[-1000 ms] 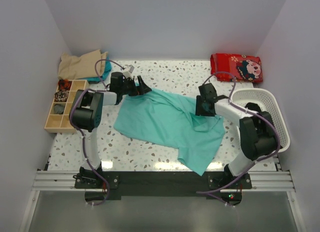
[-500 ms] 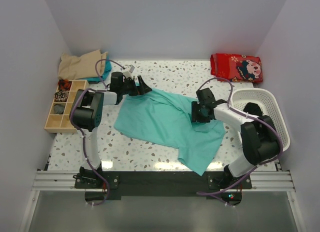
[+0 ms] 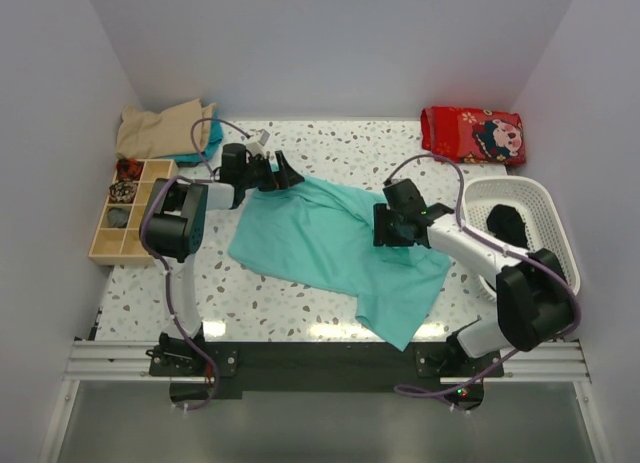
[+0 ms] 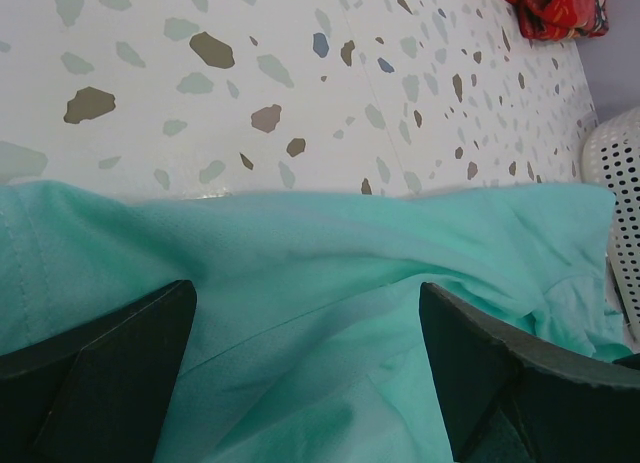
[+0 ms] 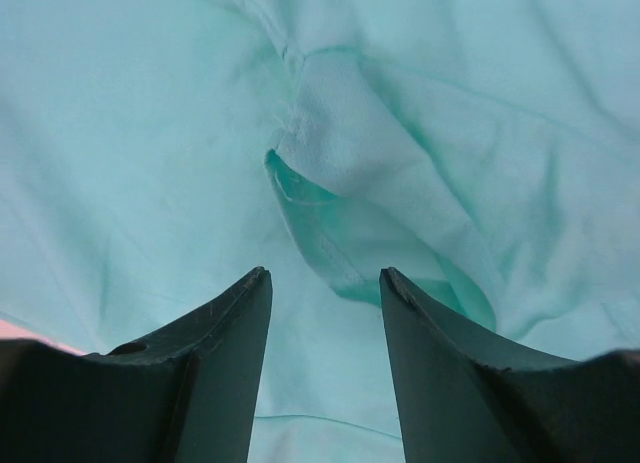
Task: Fold and stack the t-shirts
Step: Fold the flattened tshirt in 1/3 of the way
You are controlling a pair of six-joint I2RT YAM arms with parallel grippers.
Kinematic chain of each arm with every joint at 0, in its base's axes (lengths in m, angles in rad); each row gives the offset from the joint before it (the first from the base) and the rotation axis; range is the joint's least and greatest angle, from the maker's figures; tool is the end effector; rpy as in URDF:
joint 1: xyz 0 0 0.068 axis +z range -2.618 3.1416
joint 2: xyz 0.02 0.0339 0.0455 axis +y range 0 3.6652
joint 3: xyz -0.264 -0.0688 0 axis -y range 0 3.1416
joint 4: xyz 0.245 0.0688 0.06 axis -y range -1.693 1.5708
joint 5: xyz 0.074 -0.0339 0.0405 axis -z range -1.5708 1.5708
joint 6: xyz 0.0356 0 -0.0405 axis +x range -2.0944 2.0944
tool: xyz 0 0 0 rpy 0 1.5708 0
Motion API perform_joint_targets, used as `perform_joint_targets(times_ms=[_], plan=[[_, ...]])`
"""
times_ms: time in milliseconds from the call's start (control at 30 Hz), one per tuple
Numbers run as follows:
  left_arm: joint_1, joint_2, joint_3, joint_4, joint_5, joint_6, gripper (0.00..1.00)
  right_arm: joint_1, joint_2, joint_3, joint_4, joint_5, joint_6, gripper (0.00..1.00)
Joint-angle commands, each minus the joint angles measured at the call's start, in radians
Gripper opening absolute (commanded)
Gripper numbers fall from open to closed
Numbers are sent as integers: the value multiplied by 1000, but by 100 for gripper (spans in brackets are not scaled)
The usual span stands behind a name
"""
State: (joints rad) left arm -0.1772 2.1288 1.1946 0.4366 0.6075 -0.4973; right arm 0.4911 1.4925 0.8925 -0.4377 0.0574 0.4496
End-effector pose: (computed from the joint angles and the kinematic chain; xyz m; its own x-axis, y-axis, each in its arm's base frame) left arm 0.4338 -0.0983 0.1268 -0.7175 -0.2694 -0.6423 0.3370 0.6728 -0.6587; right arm 0.2577 0.1355 0.1935 -0.8774 0.0228 -0.4792 -0.0708 0.9818 0.1764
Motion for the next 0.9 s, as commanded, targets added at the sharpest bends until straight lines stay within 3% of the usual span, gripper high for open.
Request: perform_joint_targets(times_ms=[0, 167, 367, 700, 867], plan=[[-4, 71, -18, -130, -9, -3, 100, -3, -87, 86, -44, 145, -22, 53], [-2, 69, -20, -130, -8, -3, 100, -19, -72, 105, -44, 350, -61, 57], [-2, 69, -18, -128, -3, -6, 100, -58, 53, 99, 13, 421, -62, 57], [-2, 76, -17, -130, -6, -1, 100, -69, 95, 57, 36, 351, -48, 56], [-2, 83, -10, -130, -5, -3, 100, -66, 92, 31, 25, 245, -43, 54]])
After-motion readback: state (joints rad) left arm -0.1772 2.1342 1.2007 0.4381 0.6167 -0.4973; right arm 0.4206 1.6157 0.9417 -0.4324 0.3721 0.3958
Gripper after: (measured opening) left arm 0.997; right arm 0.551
